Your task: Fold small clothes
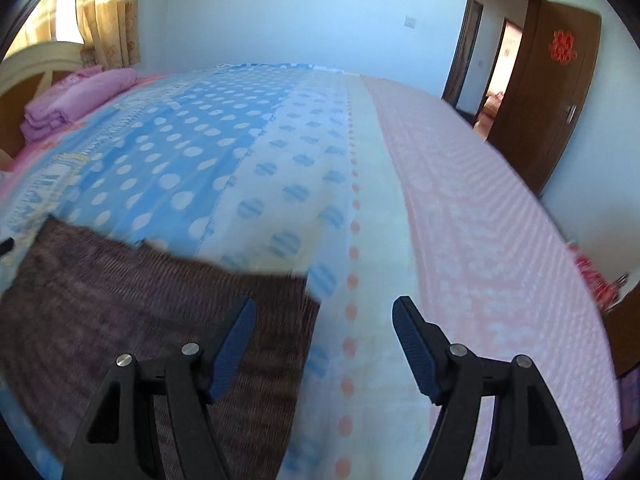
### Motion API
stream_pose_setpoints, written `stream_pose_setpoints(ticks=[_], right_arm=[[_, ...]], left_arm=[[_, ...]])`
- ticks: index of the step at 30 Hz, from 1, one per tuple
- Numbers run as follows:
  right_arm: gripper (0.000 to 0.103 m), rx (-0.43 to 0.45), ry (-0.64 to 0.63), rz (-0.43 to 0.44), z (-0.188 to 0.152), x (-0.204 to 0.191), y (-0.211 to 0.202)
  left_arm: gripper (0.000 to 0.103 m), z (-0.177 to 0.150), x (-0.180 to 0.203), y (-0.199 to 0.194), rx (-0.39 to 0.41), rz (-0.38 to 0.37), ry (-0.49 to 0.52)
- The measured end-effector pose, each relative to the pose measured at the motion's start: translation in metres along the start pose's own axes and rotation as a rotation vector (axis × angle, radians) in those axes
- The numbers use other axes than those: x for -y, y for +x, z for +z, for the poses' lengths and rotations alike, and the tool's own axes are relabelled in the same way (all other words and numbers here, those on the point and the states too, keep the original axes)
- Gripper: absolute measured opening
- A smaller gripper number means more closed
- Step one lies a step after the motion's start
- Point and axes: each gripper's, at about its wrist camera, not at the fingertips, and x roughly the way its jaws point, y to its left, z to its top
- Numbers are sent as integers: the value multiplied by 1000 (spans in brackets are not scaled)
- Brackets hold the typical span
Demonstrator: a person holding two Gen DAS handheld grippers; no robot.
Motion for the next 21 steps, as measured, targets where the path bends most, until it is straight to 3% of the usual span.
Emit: stream_pose_setpoints(ticks=[5, 9, 15, 17, 21], right_arm=[[72, 2, 119, 140, -57, 9, -35], [72, -2, 141, 181, -90, 8, -56], [72, -12, 128, 222, -114, 0, -70], [72, -20, 131, 227, -119, -1, -70], [59, -48, 132, 259, -129, -6, -68]], left_arm=[[84, -41, -4, -25, -24, -109, -59], [83, -61, 5, -32, -39, -170, -52], [63, -73, 12, -32, -55, -202, -47], [51, -76, 11, -32, -62, -226, -59], [47, -82, 12, -36, -66, -255, -56]])
